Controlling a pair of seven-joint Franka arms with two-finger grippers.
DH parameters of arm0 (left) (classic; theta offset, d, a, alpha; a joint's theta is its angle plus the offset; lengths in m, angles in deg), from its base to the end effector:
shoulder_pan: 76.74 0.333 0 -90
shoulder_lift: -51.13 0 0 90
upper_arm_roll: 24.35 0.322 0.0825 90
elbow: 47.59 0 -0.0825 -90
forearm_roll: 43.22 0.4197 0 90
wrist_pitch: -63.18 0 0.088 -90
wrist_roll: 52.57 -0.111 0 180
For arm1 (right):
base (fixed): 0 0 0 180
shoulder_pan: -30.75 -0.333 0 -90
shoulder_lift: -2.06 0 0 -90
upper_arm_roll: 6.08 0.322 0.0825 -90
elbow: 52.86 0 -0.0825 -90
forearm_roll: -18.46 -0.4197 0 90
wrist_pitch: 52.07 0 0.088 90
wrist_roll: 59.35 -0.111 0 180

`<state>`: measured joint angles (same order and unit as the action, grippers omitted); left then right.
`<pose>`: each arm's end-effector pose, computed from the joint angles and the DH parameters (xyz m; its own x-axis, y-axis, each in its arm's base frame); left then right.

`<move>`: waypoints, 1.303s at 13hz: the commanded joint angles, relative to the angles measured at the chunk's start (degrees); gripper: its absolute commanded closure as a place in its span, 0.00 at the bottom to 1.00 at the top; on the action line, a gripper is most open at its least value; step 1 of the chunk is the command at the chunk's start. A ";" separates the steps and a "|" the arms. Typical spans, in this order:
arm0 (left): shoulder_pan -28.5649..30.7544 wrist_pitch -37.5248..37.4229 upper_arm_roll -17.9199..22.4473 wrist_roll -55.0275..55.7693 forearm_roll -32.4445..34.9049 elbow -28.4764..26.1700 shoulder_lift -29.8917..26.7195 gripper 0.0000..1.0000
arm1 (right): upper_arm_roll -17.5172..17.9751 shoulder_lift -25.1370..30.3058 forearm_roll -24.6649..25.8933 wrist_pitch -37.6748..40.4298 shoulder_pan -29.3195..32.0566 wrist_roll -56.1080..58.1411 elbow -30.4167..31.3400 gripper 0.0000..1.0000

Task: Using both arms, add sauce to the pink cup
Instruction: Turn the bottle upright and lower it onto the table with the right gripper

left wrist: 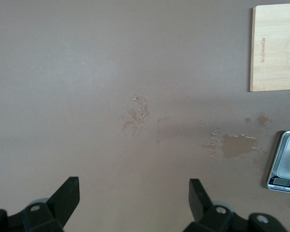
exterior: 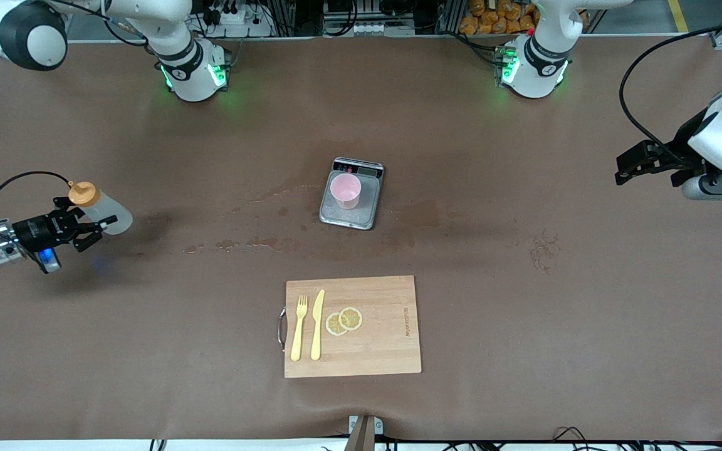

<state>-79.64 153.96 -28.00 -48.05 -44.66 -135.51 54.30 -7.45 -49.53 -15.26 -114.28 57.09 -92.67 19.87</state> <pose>0.6046 -0.0711 0.6131 0.9994 -0.0350 -0.0075 -0.0348 -0.9990 0.0281 0.6149 -0.2320 0.1882 0.1098 -0.3466 -0.9316 -0.8647 -0.4954 0.0824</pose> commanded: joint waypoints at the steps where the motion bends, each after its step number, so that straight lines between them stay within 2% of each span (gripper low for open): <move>1: -0.01 -0.60 0.14 -0.48 -0.23 -0.32 -0.89 0.00 | 0.94 -1.84 -1.61 -1.66 1.62 1.77 -0.92 1.00; 8: 0.26 -0.69 0.14 -0.57 -0.14 -0.41 -0.89 0.00 | 0.94 -7.02 -3.45 -4.49 2.32 6.33 -0.48 1.00; 13: 0.26 -0.69 0.14 -0.57 -0.05 -0.50 -0.89 0.00 | 0.93 -7.38 -3.36 -8.18 1.36 6.87 2.68 0.99; 16: 0.34 -0.69 0.14 -0.57 -0.05 -0.50 -0.89 0.00 | 0.85 -7.38 -3.28 -9.06 1.18 6.87 2.95 0.92; 17: 0.34 -0.69 0.14 -0.65 -0.05 -0.50 -0.89 0.00 | 0.85 -7.47 -3.28 -9.06 1.18 6.87 2.95 0.80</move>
<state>-79.47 153.95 -27.95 -48.07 -44.66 -135.53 54.31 -6.91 -57.57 -17.46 -122.58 58.15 -86.02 21.75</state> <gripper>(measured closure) 0.000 0.630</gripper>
